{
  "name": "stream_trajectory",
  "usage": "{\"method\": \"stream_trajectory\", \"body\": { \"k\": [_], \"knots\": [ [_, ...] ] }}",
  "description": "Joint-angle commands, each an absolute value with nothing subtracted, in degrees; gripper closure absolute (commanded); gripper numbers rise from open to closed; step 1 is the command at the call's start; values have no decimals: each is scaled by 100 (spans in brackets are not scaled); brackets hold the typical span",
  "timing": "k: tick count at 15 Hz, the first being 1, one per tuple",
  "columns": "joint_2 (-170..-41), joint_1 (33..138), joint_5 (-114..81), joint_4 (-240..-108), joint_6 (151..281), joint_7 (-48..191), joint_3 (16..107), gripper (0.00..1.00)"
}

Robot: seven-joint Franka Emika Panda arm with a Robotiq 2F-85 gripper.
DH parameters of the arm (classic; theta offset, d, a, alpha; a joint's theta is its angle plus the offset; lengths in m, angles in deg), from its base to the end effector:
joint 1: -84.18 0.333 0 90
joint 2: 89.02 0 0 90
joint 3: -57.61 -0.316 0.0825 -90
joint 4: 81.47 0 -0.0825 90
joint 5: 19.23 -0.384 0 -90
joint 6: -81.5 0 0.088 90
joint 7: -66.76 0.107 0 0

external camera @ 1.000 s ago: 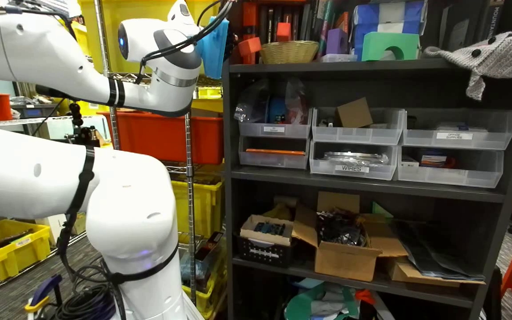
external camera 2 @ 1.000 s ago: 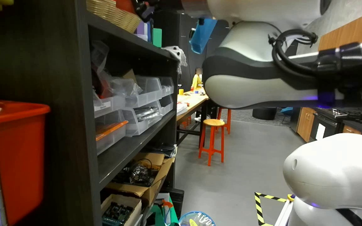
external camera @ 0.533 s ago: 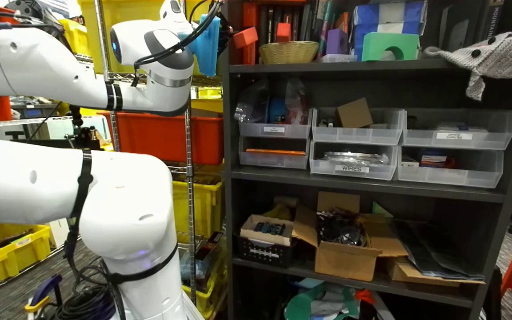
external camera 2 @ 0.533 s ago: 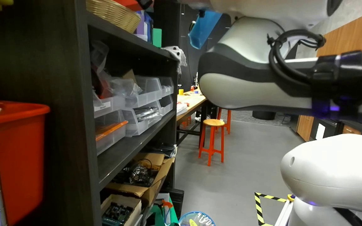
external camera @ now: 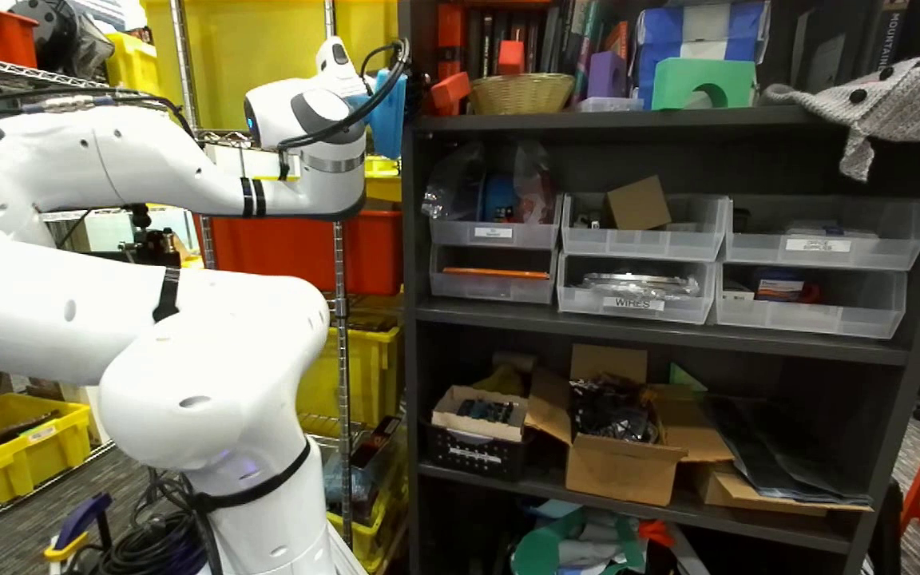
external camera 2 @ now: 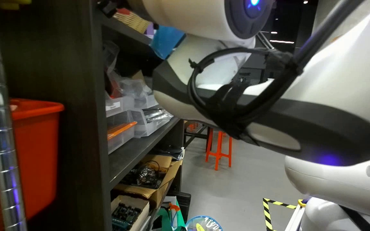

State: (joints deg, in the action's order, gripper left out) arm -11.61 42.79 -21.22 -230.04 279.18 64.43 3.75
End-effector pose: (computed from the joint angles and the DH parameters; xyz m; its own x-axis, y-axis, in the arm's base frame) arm 0.2885 0.2717 0.6252 -0.1386 0.8330 0.5357 -0.2690 -0.5522 0.7891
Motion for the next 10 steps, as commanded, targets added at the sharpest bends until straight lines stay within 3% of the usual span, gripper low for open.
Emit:
{"method": "stream_trajectory", "body": {
  "k": [1,10],
  "knots": [
    [-695,3683,-2427,-22690,27951,6788,114,100],
    [-473,3548,-2902,-22635,27936,6681,312,100]
  ]
}}
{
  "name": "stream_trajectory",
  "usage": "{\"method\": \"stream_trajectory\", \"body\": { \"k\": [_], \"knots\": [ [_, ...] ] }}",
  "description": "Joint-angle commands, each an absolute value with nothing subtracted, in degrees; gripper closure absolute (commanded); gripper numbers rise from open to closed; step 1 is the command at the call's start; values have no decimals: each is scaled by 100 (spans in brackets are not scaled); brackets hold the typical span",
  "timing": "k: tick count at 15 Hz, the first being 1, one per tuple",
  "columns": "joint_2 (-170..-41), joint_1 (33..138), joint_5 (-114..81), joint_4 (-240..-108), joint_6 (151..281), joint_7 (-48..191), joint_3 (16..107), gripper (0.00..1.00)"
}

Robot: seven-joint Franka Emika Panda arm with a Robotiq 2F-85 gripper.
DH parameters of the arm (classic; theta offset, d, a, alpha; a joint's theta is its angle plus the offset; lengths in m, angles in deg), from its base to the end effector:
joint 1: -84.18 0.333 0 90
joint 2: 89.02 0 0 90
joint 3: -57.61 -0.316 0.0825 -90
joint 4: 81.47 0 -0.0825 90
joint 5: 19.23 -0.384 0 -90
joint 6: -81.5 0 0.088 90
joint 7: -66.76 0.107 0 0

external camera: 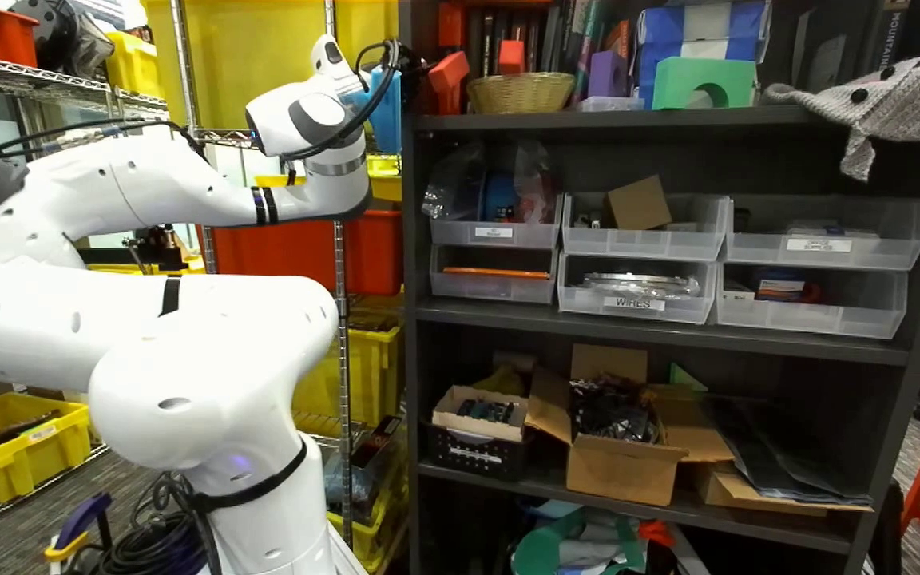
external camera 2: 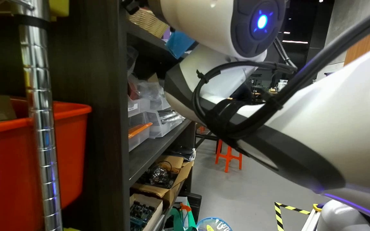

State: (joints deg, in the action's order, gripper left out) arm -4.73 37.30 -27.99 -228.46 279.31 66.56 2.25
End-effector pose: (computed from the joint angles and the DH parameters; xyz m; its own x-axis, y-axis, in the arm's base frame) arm 0.2857 0.2799 0.6332 -0.1760 0.8199 0.5447 -0.3806 -0.5670 0.7305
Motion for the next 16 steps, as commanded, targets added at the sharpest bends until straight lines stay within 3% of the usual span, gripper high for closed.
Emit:
{"method": "stream_trajectory", "body": {
  "k": [1,9,16],
  "knots": [
    [-473,3531,-2760,-22643,27935,6847,392,100],
    [-1003,3599,-2328,-22683,28004,6565,1078,100],
    [-2115,4132,-808,-22628,27661,5514,2139,100]
  ]
}}
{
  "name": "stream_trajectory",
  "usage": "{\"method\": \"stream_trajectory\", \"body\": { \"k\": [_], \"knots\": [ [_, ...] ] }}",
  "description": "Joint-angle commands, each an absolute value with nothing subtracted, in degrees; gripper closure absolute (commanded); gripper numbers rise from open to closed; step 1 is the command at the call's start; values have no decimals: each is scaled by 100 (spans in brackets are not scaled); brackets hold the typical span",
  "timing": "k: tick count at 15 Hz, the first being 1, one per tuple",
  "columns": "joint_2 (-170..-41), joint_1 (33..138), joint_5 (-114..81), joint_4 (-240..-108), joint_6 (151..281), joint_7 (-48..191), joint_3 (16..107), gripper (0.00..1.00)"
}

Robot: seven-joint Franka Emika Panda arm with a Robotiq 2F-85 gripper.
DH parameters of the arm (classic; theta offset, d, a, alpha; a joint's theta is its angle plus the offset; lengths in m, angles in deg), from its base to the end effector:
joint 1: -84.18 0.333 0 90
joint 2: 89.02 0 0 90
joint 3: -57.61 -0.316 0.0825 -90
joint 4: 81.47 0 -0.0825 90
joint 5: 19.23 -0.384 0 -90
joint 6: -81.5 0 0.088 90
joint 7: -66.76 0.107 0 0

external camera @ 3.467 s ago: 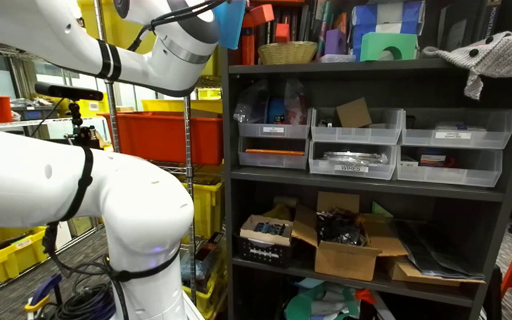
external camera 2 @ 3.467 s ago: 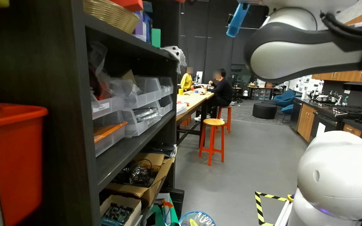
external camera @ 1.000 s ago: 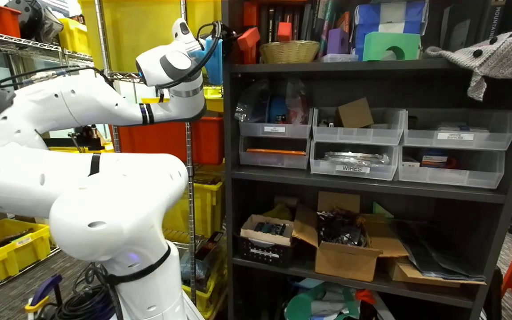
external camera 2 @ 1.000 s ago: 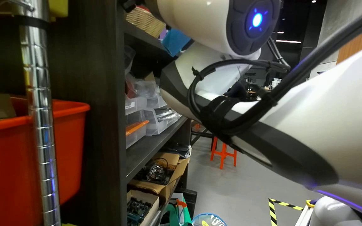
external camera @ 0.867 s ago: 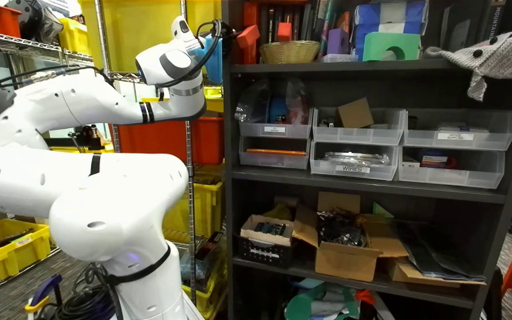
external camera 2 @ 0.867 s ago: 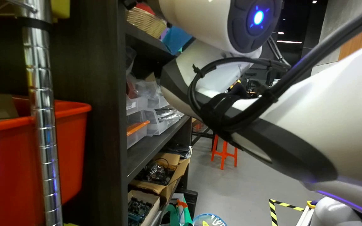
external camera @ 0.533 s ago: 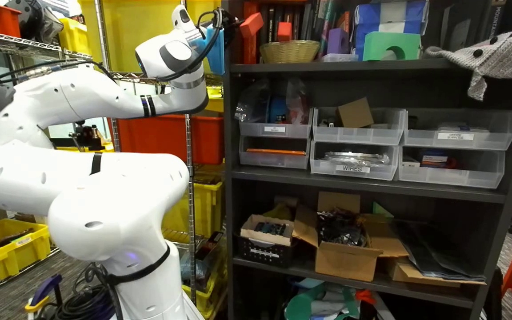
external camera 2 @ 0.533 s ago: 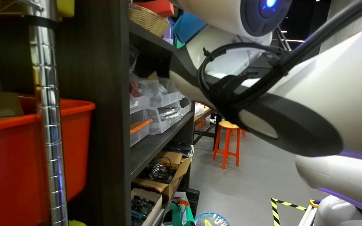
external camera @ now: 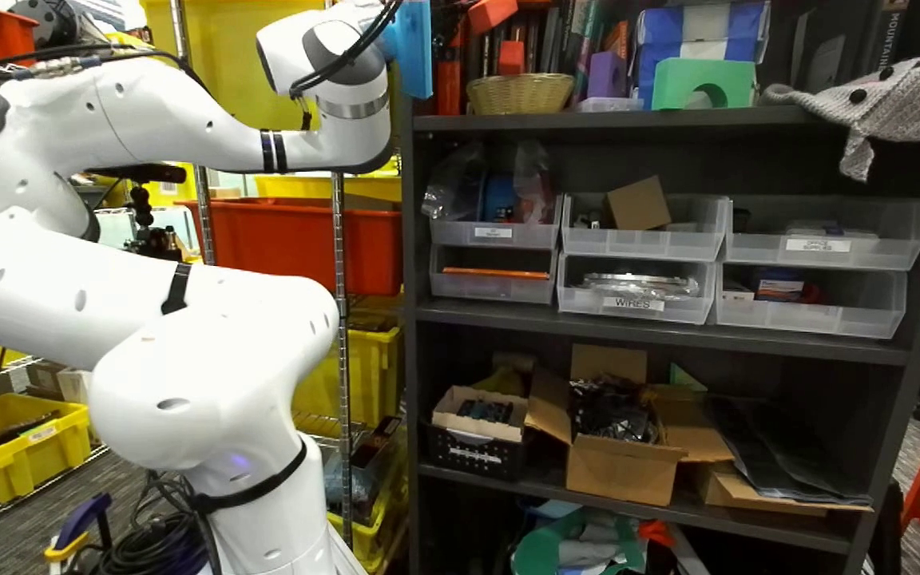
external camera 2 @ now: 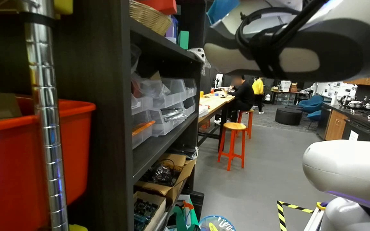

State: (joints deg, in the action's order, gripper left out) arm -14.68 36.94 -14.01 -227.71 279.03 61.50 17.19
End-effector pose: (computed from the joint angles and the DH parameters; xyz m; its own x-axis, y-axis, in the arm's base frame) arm 0.2852 0.1834 0.7067 -0.0482 0.8364 0.5460 -0.4310 -0.5105 0.7440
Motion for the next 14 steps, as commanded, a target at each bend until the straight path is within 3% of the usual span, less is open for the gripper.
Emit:
{"method": "stream_trajectory", "body": {
  "k": [1,14],
  "knots": [
    [-2242,4285,-604,-22591,27509,5347,2295,100],
    [-2462,6745,696,-22312,26256,4358,3893,100]
  ]
}}
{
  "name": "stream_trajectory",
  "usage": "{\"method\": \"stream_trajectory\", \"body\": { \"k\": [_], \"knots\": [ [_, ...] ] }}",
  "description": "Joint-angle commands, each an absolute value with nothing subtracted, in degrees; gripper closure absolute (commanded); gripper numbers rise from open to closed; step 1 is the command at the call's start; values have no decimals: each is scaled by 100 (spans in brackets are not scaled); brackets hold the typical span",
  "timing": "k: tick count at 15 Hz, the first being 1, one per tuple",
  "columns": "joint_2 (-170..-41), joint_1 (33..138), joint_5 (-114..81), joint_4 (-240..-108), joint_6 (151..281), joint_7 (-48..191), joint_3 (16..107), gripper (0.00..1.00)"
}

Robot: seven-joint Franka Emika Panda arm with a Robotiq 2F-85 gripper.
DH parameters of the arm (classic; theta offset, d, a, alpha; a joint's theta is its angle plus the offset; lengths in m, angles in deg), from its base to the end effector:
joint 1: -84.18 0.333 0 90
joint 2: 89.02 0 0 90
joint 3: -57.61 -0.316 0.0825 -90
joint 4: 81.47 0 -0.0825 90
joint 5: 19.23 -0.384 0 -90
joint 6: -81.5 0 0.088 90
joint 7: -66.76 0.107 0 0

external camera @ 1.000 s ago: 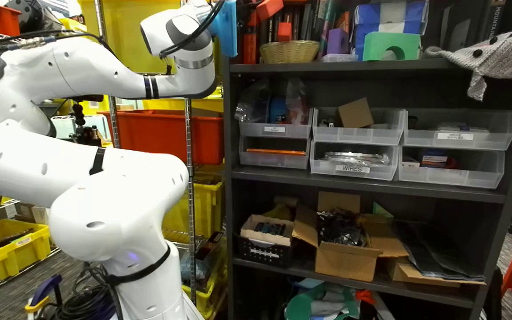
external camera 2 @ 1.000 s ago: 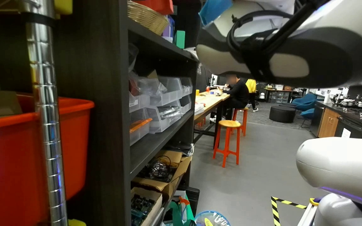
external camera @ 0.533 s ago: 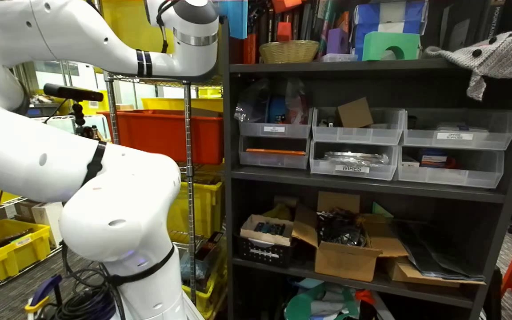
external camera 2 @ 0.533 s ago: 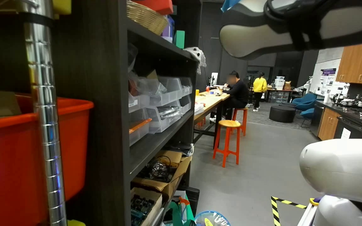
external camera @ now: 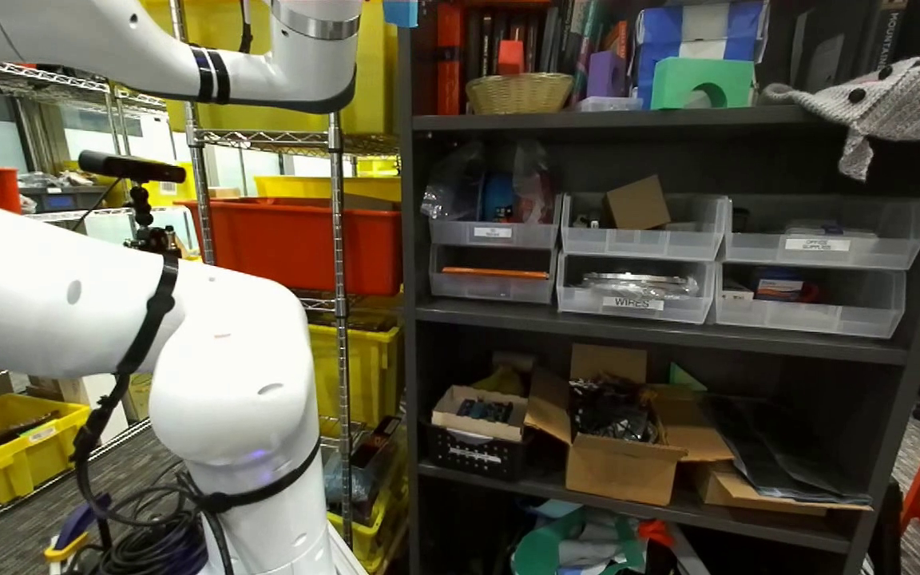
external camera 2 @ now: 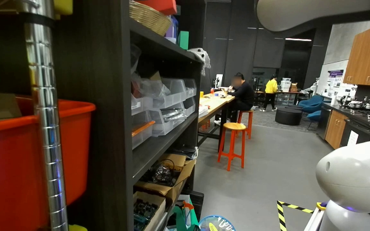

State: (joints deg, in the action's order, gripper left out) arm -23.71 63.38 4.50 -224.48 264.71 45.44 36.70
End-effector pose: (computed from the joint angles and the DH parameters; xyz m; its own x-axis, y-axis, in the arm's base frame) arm 0.2328 0.1438 0.7653 0.0017 0.9090 0.4167 -0.2395 -0.4042 0.8827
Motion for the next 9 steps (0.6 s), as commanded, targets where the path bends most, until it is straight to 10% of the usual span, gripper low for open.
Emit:
{"method": "stream_trajectory", "body": {
  "k": [1,9],
  "knots": [
    [-2461,6863,734,-22291,26184,4331,3929,100],
    [-2517,7510,970,-22175,25524,4319,3790,100]
  ]
}}
